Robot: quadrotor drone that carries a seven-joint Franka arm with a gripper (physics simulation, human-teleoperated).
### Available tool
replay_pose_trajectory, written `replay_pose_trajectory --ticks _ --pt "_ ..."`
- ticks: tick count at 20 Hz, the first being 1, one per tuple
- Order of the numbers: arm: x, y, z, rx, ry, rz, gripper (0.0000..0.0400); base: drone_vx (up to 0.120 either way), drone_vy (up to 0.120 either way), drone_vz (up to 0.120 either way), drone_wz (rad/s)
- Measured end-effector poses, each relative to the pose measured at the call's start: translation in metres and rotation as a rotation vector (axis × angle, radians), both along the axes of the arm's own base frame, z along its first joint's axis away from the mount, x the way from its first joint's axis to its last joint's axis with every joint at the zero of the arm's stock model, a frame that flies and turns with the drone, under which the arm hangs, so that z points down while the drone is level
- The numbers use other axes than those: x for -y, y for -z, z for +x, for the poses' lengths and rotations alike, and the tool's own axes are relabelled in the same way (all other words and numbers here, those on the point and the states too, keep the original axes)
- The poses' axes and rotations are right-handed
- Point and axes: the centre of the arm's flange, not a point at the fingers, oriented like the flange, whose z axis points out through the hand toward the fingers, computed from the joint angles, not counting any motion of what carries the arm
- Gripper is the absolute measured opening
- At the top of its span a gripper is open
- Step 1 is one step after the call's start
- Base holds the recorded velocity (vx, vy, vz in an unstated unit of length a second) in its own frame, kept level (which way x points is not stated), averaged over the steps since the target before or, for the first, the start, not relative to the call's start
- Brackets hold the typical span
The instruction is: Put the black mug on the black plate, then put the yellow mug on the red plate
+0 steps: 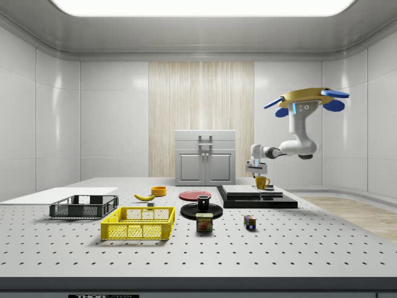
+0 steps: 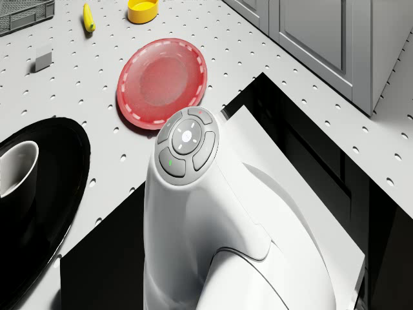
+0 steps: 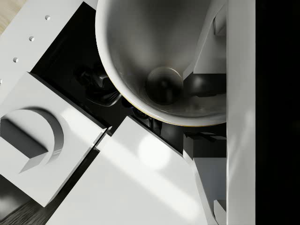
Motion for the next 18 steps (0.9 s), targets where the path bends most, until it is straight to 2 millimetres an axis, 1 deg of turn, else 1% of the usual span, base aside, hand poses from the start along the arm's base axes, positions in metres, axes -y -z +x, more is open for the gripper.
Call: replay_pose_trajectory --ticks 18 --pt "0.0000 0.0000 0.0000 0.000 0.000 0.000 0.0110 0.120 0.000 0.000 0.000"
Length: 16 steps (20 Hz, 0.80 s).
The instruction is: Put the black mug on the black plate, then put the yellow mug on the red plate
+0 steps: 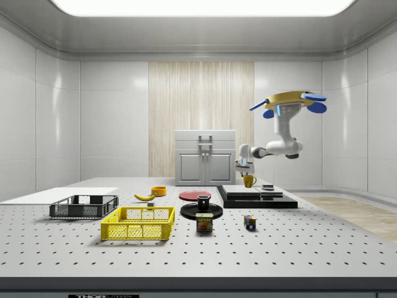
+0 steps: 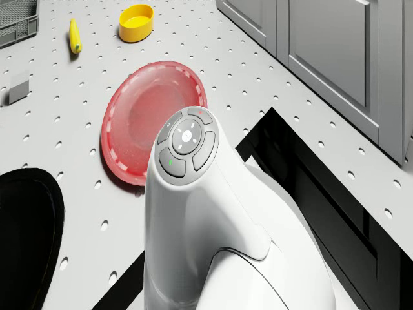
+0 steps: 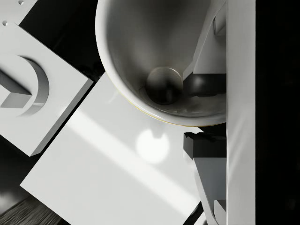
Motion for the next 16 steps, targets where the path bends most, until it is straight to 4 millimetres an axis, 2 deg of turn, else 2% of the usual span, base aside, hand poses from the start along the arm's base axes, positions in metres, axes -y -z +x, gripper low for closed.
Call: replay_pose_trajectory --ticks 16 --pt "0.0000 0.0000 0.0000 0.000 0.000 0.000 0.0110 0.120 0.000 0.000 0.000"
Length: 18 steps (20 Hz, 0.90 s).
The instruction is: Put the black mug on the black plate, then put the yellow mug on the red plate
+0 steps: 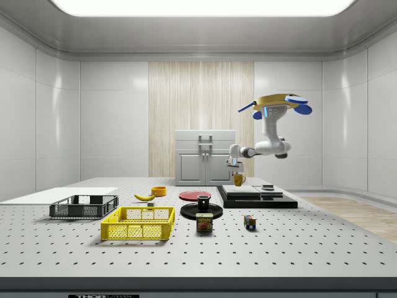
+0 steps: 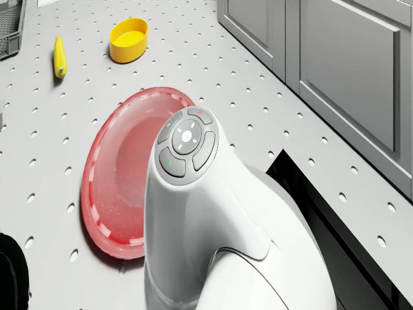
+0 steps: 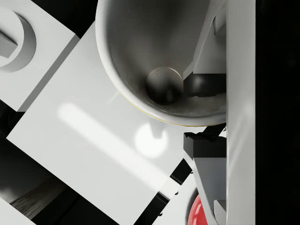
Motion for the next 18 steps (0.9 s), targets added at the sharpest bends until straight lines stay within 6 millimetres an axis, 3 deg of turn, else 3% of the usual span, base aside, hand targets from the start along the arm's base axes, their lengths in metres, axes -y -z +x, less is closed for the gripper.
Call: replay_pose_trajectory --ticks 18 --pt "0.0000 0.0000 0.0000 0.000 0.000 0.000 0.0110 0.120 0.000 0.000 0.000"
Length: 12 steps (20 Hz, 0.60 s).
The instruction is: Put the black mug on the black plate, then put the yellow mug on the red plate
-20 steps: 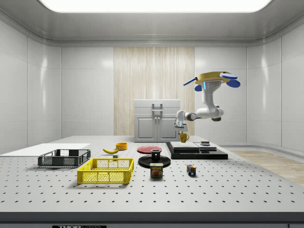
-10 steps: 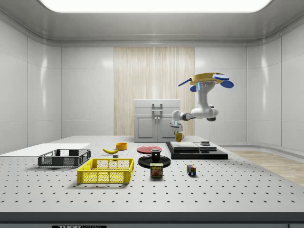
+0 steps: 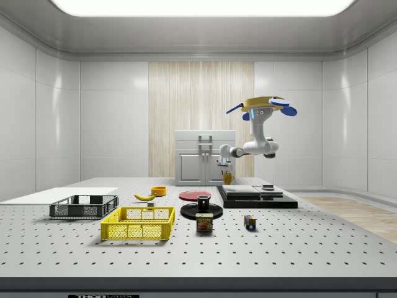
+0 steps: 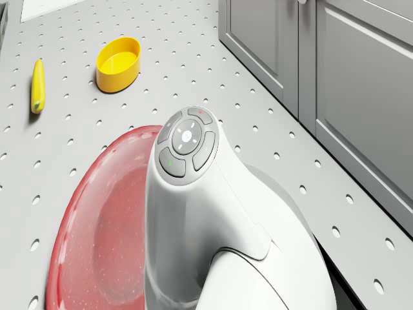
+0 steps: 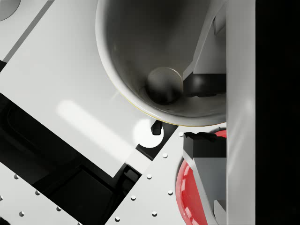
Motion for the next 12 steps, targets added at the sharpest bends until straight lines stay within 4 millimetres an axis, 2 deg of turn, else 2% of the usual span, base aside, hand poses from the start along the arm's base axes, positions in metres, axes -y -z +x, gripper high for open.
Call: replay_pose_trajectory --ticks 2,11,12 --pt "0.0000 0.0000 0.0000 0.000 0.000 0.000 0.0110 0.120 0.000 -0.020 0.000" --pt "0.0000 0.0000 0.0000 0.000 0.000 0.000 0.0110 0.120 0.000 -0.120 0.000" --pt "0.0000 0.0000 0.0000 0.000 0.000 0.000 0.0110 0.120 0.000 0.000 0.000"
